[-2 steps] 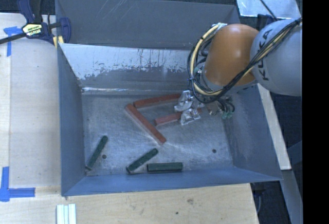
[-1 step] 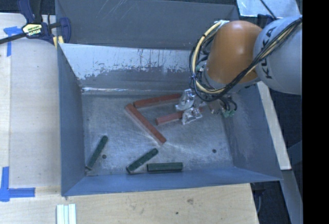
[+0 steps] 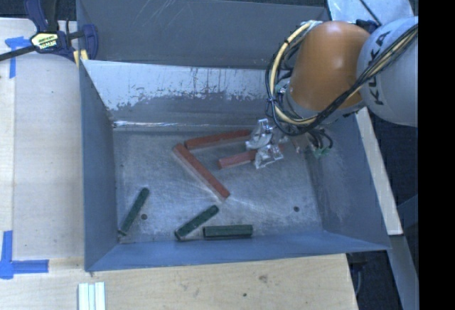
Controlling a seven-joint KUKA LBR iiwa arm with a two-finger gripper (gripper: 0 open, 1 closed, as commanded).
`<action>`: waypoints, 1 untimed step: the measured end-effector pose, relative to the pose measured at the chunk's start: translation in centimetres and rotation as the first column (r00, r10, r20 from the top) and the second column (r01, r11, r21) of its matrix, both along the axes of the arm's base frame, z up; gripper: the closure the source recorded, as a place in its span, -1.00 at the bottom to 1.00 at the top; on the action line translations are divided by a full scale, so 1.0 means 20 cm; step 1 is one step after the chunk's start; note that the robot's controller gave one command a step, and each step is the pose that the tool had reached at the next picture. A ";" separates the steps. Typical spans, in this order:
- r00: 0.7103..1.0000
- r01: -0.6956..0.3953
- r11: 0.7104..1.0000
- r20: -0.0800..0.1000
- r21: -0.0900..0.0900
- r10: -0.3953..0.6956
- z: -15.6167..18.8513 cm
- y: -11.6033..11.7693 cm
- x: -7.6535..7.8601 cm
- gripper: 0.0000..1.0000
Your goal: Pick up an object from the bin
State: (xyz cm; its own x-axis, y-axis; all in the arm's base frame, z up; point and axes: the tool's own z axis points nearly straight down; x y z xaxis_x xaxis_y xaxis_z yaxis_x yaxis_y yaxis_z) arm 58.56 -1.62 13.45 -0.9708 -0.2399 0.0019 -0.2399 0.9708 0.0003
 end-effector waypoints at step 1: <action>1.000 0.000 1.000 0.006 0.000 0.000 0.09 0.00 0.01 1.00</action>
Offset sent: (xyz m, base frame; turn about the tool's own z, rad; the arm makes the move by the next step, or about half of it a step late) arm -0.0001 -0.0002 0.0547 0.0000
